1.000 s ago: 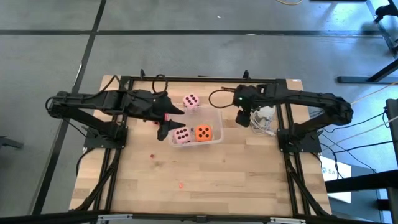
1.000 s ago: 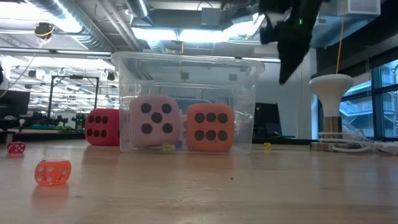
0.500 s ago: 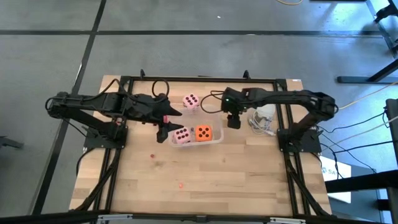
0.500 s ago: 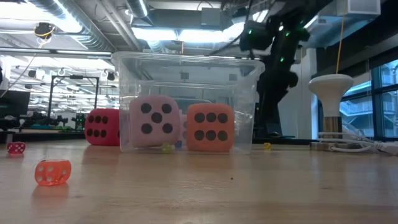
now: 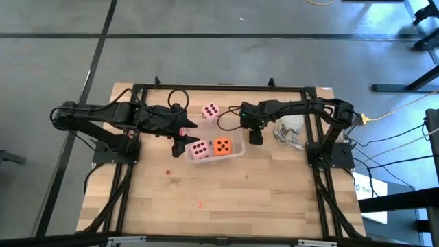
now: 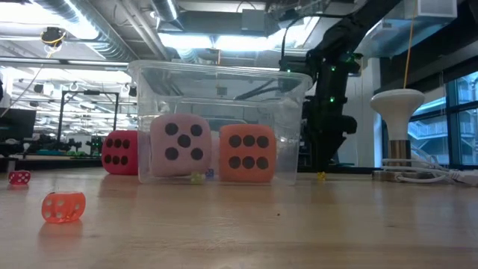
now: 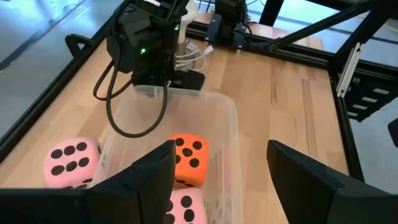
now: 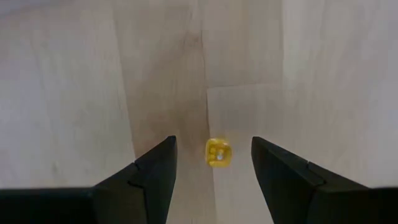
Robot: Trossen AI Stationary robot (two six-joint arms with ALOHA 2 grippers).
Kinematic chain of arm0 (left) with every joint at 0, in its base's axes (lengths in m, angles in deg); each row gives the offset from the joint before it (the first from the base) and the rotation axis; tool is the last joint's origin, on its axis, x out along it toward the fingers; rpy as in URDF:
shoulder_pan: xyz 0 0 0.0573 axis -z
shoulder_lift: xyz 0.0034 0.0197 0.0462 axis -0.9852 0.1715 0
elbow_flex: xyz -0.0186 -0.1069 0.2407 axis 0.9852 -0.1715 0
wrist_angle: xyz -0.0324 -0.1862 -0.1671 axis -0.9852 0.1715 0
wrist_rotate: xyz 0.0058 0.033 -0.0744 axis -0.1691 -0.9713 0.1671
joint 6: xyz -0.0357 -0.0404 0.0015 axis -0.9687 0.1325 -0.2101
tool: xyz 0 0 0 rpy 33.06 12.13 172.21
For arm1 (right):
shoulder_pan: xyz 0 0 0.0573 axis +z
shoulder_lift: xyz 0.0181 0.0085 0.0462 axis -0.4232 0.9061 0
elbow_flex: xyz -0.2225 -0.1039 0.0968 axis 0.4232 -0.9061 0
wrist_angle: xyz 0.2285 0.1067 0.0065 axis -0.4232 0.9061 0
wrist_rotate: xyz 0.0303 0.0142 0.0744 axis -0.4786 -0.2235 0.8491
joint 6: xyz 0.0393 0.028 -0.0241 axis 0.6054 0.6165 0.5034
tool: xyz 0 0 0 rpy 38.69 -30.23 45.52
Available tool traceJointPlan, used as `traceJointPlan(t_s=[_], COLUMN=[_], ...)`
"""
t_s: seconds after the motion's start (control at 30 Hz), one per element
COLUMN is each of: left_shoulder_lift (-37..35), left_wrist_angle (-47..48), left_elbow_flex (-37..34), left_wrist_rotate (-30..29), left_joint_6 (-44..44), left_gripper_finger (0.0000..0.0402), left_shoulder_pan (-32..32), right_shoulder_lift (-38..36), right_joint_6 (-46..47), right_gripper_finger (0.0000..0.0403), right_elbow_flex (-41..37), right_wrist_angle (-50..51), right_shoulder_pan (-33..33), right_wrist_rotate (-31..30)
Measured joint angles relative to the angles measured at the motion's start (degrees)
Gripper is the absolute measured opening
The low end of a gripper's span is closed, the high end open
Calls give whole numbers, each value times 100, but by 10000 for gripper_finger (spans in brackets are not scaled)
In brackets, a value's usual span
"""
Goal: Pick & Place Dice
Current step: Put the small yellow dice into the transparent bin
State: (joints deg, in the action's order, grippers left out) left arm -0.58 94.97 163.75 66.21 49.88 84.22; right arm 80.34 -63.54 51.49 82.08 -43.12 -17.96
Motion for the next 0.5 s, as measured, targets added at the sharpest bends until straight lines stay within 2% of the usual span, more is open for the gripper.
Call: traceJointPlan(t_s=[0.27, 0.5], left_shoulder_lift=[0, 0], left_wrist_angle=[103, 286], left_elbow_flex=[0, 0], left_wrist_rotate=[0, 0], left_joint_6=[4, 4], left_gripper_finger=[239, 239], left_shoulder_pan=[-7, -7], right_shoulder_lift=[104, 104], right_joint_6=[-17, -17], right_gripper_finger=[206, 206], right_elbow_flex=[0, 0], right_wrist_angle=[-41, 5], right_shoulder_pan=[-176, -354], right_wrist_rotate=[3, 283])
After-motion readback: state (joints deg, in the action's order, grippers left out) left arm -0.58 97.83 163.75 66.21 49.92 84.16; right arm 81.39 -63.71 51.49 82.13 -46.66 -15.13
